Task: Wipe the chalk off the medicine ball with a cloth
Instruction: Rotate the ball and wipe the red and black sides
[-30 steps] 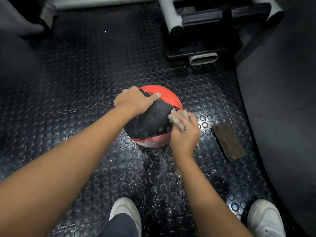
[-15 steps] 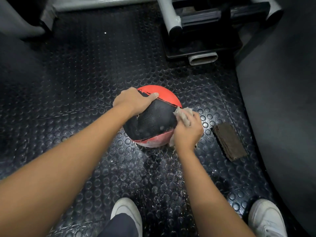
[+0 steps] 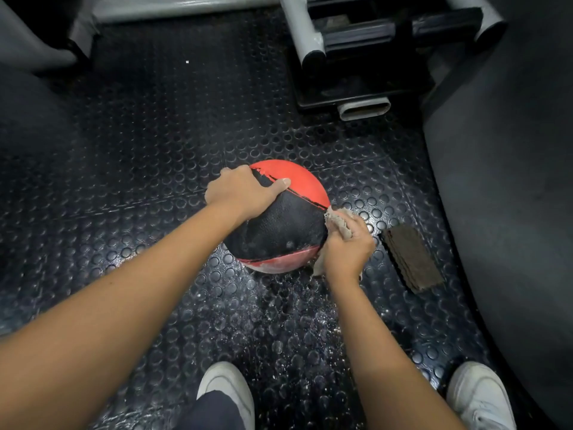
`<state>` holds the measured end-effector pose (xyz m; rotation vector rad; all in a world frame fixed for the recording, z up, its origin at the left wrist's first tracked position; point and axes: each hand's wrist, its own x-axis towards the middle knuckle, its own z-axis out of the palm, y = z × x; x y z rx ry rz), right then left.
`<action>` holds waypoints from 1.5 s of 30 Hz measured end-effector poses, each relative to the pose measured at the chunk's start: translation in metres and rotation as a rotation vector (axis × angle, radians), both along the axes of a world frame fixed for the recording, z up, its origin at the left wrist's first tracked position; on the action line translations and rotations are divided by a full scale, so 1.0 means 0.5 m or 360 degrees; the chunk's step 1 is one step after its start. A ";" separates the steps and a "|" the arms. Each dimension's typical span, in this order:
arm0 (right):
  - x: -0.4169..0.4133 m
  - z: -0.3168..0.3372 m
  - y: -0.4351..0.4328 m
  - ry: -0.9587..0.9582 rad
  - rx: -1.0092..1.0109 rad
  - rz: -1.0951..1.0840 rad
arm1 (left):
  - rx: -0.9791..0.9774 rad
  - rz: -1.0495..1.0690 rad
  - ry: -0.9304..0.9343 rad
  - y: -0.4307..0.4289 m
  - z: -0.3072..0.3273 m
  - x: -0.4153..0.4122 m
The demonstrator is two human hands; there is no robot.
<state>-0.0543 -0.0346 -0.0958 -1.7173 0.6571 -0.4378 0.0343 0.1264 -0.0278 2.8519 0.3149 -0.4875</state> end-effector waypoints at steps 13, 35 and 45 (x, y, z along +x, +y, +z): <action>0.003 -0.026 -0.004 0.0084 0.0082 0.0013 | -0.0042 0.0032 0.0012 0.017 -0.009 0.006; -0.097 -0.032 0.091 -0.0414 -0.0186 0.0319 | -0.0095 0.0107 0.0035 0.021 0.001 0.017; -0.056 -0.016 0.084 -0.0325 -0.0042 0.0095 | -0.0037 0.0117 0.0034 0.015 0.002 0.009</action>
